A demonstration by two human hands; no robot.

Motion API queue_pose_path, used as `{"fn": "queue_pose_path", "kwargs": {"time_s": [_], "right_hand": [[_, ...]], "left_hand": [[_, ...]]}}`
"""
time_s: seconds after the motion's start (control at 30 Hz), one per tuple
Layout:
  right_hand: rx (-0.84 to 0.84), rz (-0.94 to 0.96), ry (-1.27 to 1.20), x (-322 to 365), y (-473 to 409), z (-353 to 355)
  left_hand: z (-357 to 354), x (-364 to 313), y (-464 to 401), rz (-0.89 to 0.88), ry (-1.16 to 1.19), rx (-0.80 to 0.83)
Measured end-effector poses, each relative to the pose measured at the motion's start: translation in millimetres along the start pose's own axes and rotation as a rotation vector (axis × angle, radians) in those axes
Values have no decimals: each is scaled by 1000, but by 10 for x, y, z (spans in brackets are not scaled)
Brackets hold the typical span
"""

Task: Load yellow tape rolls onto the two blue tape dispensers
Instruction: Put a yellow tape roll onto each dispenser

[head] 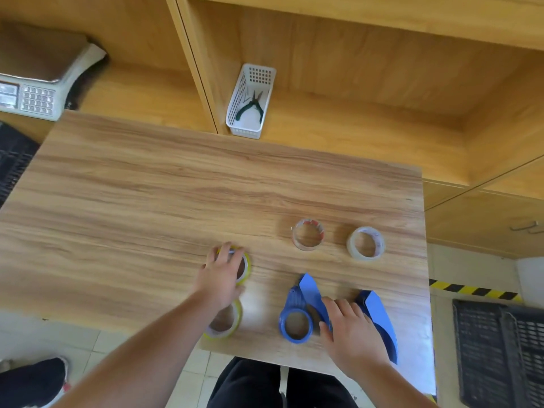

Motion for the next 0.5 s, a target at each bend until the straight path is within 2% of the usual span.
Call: {"fn": "queue_pose_path", "kwargs": {"time_s": [0.23,0.5], "right_hand": [[0,-22,-17,-57,56,3],[9,30,18,-110,59,25]], "left_hand": [[25,-61,-19,24,11,-20],[-66,-508,343,-85,80,-101]]}}
Point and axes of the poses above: each hand's wrist, its own y-axis away from the middle knuckle, its own z-axis out of the back of the hand, x = y × z, the point moved 1 cm from there along -y, towards the middle knuckle, and after that the axes turned 9 degrees about x, right-handed, at the moved point
